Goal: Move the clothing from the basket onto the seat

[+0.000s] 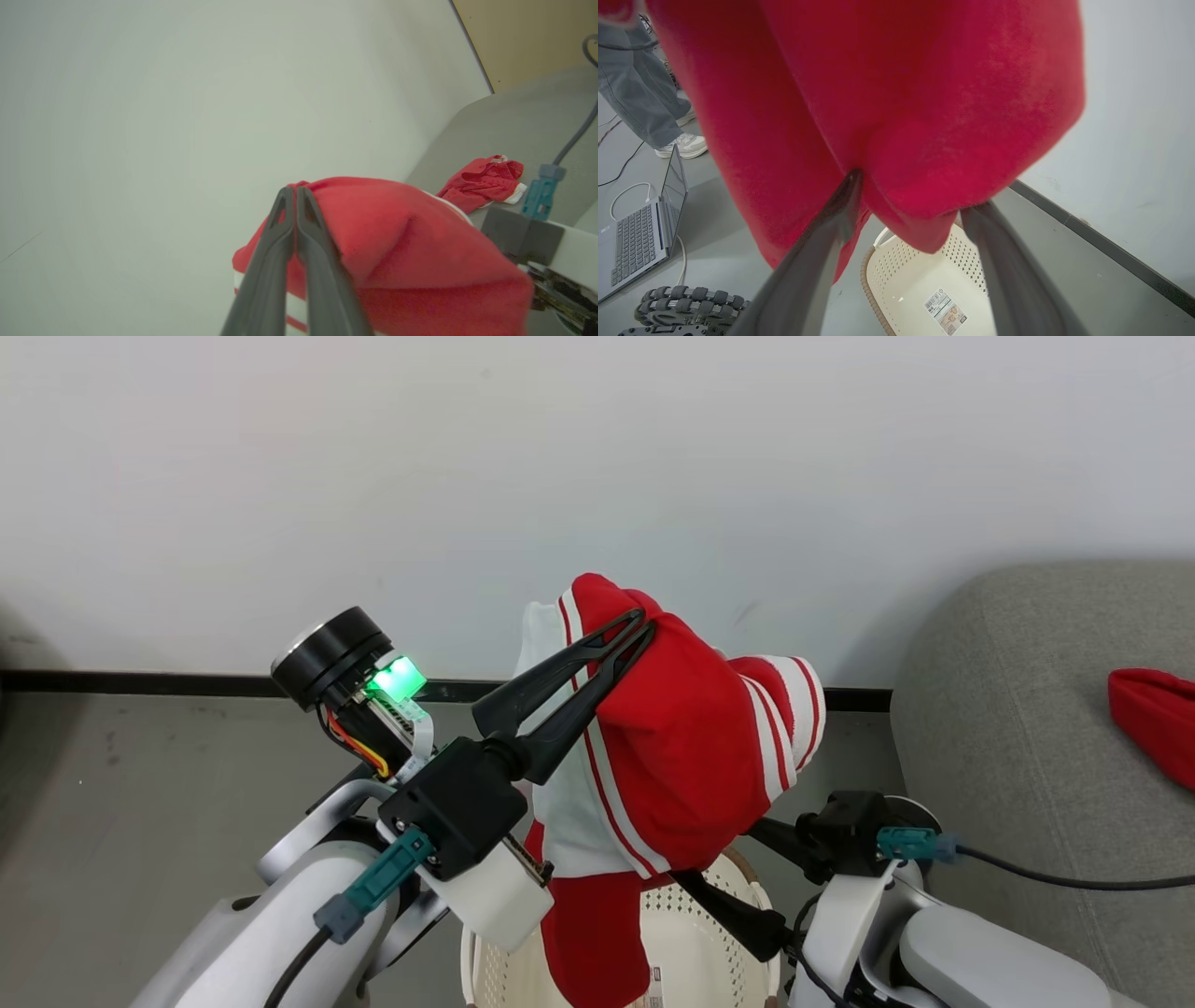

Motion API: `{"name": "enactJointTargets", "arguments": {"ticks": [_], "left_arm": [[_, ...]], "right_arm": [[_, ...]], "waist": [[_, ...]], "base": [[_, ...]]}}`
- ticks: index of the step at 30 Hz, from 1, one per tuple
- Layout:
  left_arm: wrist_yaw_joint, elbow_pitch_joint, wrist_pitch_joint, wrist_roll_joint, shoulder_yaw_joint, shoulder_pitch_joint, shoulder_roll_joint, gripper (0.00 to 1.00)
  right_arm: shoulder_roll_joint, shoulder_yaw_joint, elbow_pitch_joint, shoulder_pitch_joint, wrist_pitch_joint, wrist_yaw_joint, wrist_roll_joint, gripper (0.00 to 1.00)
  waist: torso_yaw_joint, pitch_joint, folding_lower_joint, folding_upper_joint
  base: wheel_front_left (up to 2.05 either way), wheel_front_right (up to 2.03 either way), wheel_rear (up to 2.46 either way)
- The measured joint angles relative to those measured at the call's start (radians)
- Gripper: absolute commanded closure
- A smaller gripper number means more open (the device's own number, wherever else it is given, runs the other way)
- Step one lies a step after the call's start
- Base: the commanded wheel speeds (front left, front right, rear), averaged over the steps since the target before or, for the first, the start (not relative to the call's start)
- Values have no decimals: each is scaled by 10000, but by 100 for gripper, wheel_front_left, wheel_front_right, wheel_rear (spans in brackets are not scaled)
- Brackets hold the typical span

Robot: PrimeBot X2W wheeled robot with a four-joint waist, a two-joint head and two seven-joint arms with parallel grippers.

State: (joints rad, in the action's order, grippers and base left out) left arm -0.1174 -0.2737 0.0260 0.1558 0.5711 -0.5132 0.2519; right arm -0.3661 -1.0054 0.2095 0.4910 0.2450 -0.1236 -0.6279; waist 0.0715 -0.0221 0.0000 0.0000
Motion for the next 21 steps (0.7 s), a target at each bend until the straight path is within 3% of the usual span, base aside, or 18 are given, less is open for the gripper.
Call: {"name": "enactJointTargets", "arguments": {"ticks": [8, 9, 10, 11, 12, 21], "left_arm": [[-4, -21, -188, 280, 40, -115, -6, 100], [-8, -17, -217, 290, 35, -115, -4, 100], [-8, -8, -224, 301, 21, -115, -6, 100], [-8, 4, -253, 349, -8, -114, -10, 100], [-8, 25, -259, 389, -56, -114, -12, 100], [410, 633, -295, 688, -932, 347, 151, 100]], "right_arm": [[192, -819, 21, 772, 17, 0, -412, 0], [228, -892, 33, 832, 19, 0, -412, 38], [240, -959, 54, 917, 19, 0, -401, 60], [230, -1039, 77, 1025, 25, 0, -368, 75], [226, -1076, 119, 1126, 27, 0, -345, 100], [-247, -961, 196, 1289, 33, 0, -339, 100]], "waist": [[248, 92, 0, 0], [265, 109, 0, 0], [281, 128, 0, 0], [291, 146, 0, 0], [298, 166, 0, 0], [181, 268, 0, 0]], "base": [[0, 0, 0], [0, 0, 0], [0, 0, 0], [0, 0, 0], [0, 0, 0], [0, 0, 0]]}}
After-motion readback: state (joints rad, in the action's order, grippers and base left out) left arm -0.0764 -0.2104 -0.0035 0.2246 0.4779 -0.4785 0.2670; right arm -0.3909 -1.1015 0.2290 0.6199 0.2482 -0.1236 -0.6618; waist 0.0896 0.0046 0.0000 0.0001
